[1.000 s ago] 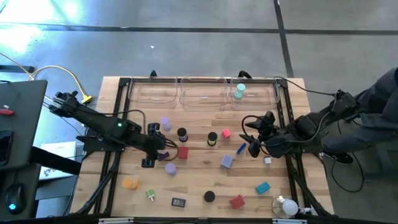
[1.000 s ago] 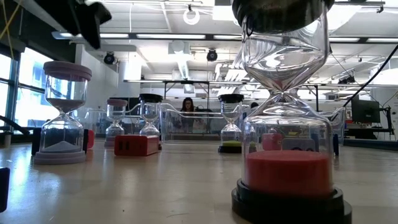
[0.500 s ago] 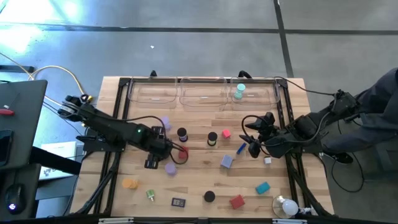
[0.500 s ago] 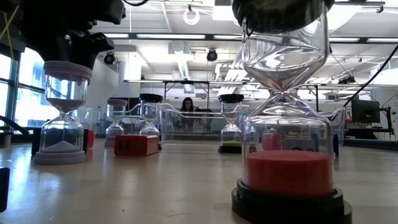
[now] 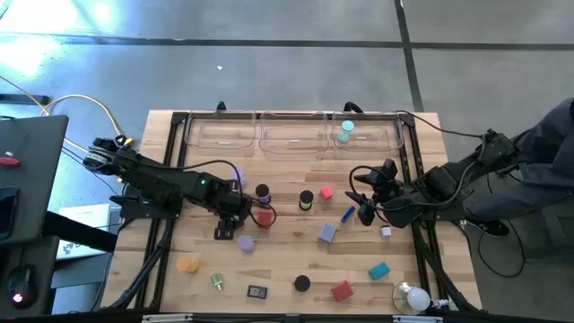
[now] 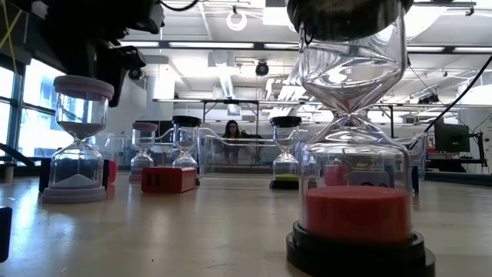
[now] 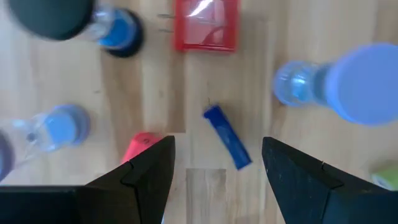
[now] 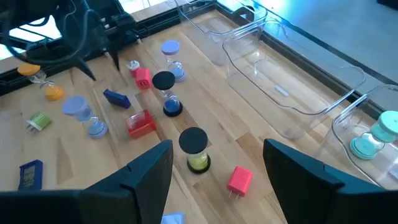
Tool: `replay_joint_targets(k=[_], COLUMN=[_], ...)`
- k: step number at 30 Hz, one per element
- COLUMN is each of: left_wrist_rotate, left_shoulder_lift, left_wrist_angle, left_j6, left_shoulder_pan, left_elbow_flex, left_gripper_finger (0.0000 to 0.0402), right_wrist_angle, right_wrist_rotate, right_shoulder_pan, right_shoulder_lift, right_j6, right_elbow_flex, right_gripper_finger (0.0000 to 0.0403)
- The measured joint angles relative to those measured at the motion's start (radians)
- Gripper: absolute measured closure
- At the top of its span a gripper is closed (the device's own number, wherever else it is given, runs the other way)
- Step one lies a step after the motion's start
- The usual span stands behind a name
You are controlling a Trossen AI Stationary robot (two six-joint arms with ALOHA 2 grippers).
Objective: Pick & Place Office items
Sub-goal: Put the left pink charger adapter into the left transparent bin
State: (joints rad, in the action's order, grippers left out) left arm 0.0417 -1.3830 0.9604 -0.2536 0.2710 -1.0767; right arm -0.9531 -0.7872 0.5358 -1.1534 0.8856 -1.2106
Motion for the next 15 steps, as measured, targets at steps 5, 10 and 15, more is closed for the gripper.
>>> replay_joint_targets(k=[5,10,15], left_wrist_rotate=[-0.047,-0.047,-0.048], left_shoulder_lift=[0.000,0.000,0.000], left_wrist_angle=[0.000,0.000,0.005], left_j6=[0.063,0.063,0.067], left_shoulder_pan=[0.000,-0.011,-0.024], left_elbow_flex=[0.000,0.000,0.000], left_gripper_finger=[0.0167,0.0158,0.0118], right_wrist_angle=[-0.001,-0.001,-0.001], right_wrist_rotate=[-0.033,-0.056,-0.060], right_shoulder_pan=[0.000,-0.002,-0.002], right_shoulder_lift=[0.000,0.000,0.000], right_j6=[-0.001,-0.001,-0.001], right_elbow_flex=[0.000,0.000,0.000], right_gripper_finger=[0.0164,0.0164,0.0164])
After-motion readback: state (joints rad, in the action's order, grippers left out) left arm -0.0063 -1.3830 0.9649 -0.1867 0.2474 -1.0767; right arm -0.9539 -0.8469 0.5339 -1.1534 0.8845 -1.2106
